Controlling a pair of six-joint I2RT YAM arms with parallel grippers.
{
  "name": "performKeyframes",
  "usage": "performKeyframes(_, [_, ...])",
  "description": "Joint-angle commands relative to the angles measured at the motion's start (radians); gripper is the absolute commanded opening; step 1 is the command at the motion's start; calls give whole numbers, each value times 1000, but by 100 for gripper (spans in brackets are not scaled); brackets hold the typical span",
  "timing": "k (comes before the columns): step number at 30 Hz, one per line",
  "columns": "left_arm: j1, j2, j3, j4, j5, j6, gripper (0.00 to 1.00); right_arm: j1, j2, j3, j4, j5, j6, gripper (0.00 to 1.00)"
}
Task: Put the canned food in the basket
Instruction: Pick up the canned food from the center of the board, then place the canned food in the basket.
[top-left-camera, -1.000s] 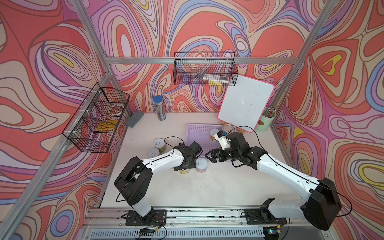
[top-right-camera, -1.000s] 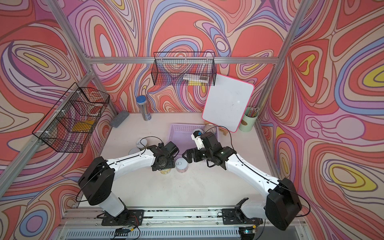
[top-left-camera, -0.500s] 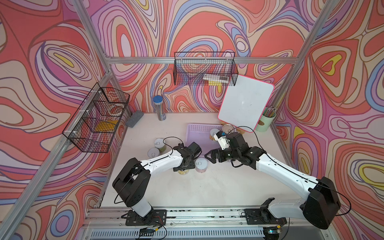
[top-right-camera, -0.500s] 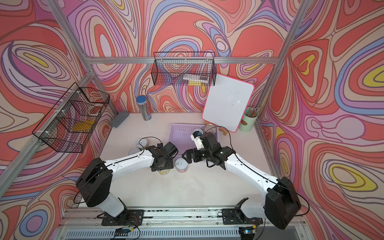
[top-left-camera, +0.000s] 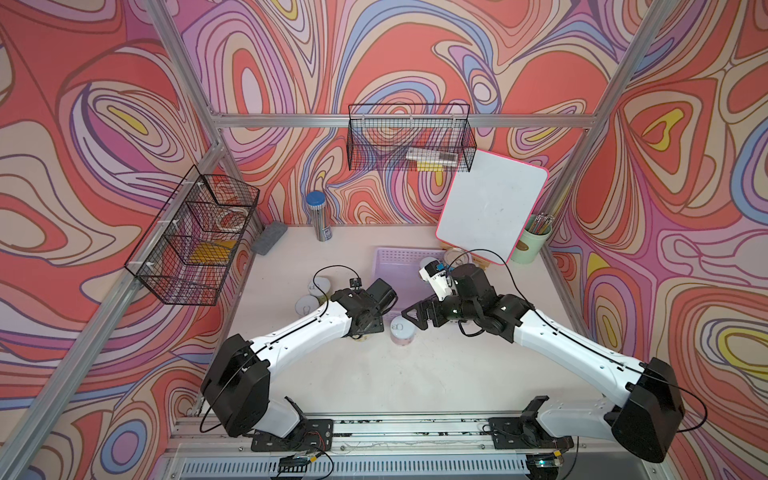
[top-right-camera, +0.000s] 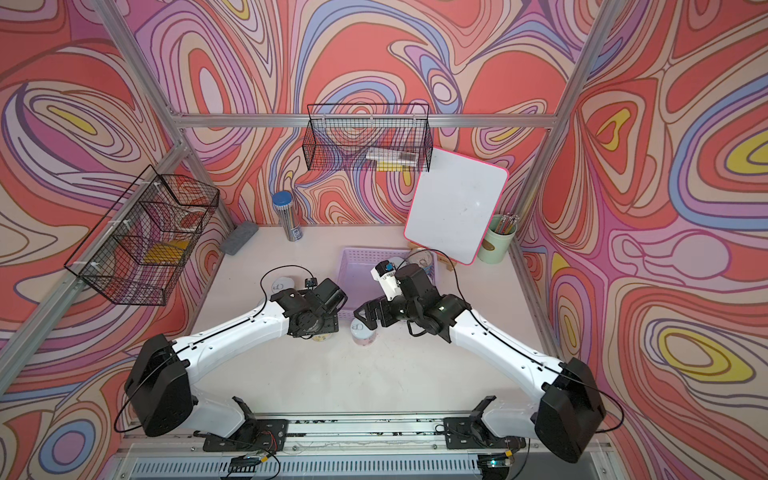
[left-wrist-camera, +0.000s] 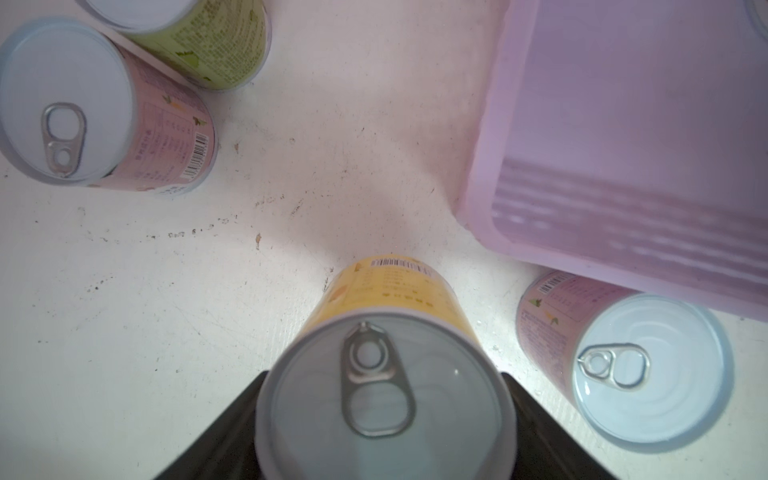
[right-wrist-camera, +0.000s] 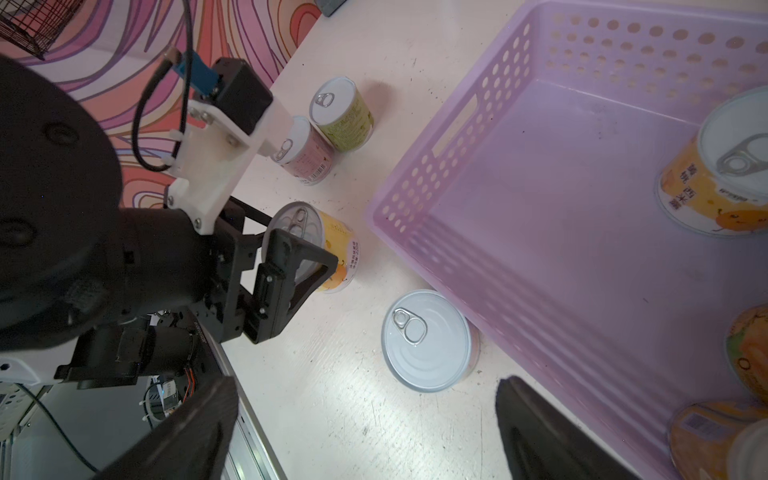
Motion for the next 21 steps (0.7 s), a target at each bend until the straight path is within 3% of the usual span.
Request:
performKeyframes(1, [-4,-21,64,-13,-15,59,69,3,-5,21,17,-13,-21,98])
performKeyframes(14, [-4,89,241,54,141,304,66,-21,7,26,-2,17,-9,98])
performKeyframes(21, [-4,113,295,7,145,326,66,-29,-12,24,-12,45,-9,98])
